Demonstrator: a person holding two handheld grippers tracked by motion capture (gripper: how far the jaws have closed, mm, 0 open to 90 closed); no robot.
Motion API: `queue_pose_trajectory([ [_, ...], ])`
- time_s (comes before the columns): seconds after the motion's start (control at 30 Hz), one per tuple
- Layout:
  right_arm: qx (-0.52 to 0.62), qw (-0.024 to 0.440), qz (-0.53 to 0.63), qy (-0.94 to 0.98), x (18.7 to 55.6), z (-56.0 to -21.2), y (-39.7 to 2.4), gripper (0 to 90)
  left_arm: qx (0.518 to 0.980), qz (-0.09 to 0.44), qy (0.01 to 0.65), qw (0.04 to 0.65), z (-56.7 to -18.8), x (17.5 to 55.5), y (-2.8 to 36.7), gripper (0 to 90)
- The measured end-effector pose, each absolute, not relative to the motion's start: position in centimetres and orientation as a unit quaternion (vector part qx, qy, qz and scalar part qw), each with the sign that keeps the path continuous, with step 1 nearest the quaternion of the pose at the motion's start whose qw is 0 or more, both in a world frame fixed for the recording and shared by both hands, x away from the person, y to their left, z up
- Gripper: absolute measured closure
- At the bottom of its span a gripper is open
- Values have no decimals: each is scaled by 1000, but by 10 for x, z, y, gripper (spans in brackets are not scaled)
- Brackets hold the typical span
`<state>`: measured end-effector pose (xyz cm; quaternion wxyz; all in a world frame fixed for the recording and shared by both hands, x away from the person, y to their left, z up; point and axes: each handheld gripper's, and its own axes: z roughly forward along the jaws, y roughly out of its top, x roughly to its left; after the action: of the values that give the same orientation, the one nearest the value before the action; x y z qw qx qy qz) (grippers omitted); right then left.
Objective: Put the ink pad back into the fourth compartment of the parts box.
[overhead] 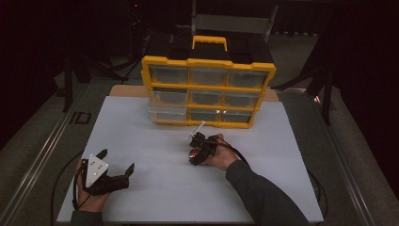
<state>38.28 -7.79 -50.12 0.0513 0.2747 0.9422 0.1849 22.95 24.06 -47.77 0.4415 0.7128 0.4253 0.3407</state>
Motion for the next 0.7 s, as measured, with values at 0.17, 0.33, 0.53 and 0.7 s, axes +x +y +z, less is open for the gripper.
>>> queue_pose_trajectory([
  [0.17, 275, 53, 183, 942, 382, -501, -77, 299, 713, 341, 425, 441, -478, 229, 241, 3],
  [0.33, 273, 54, 183, 943, 382, -501, -77, 299, 714, 340, 425, 441, -478, 230, 241, 3],
  [0.53, 267, 57, 181, 945, 382, -500, -76, 299, 714, 340, 425, 441, -478, 230, 241, 3],
  [0.7, 265, 54, 181, 945, 382, -500, -76, 299, 714, 340, 425, 440, -478, 230, 241, 3],
])
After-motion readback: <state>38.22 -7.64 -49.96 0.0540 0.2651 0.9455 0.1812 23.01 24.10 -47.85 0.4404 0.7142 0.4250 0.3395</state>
